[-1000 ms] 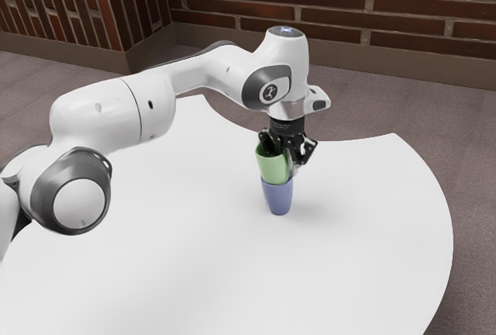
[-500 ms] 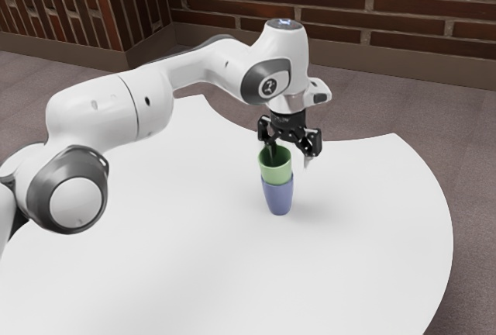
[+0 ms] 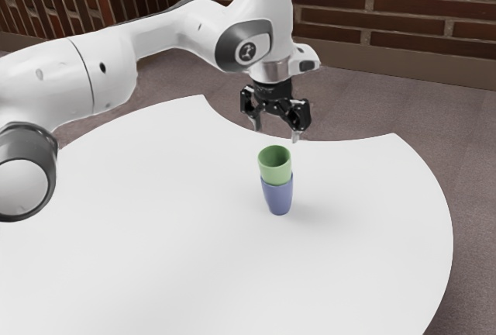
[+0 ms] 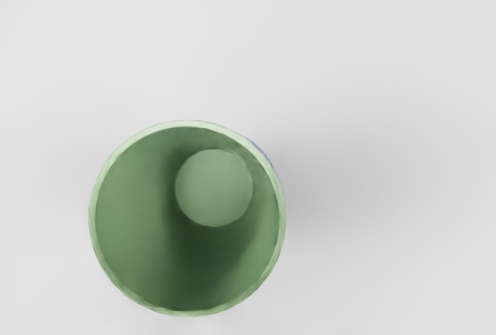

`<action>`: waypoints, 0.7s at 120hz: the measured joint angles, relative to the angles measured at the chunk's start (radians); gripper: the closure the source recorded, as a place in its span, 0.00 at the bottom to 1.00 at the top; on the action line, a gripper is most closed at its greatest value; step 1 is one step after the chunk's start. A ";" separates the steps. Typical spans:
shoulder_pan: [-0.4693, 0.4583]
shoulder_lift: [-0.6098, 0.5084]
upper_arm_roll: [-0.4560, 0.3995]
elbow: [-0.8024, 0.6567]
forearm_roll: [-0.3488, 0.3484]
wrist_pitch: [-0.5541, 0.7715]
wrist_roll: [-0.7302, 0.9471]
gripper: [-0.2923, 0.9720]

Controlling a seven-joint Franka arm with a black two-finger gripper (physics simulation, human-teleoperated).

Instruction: Place the left cup onto the right cup

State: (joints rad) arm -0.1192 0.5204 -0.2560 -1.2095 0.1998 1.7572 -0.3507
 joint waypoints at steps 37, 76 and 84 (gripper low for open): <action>0.010 -0.187 0.076 -0.102 -0.059 -0.087 0.008 0.23; 0.088 -0.416 0.118 -0.247 -0.054 -0.193 0.032 0.23; 0.098 -0.476 0.139 -0.303 -0.051 -0.208 0.041 0.23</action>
State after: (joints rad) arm -0.0212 0.0449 -0.1170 -1.5129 0.1491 1.5494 -0.3098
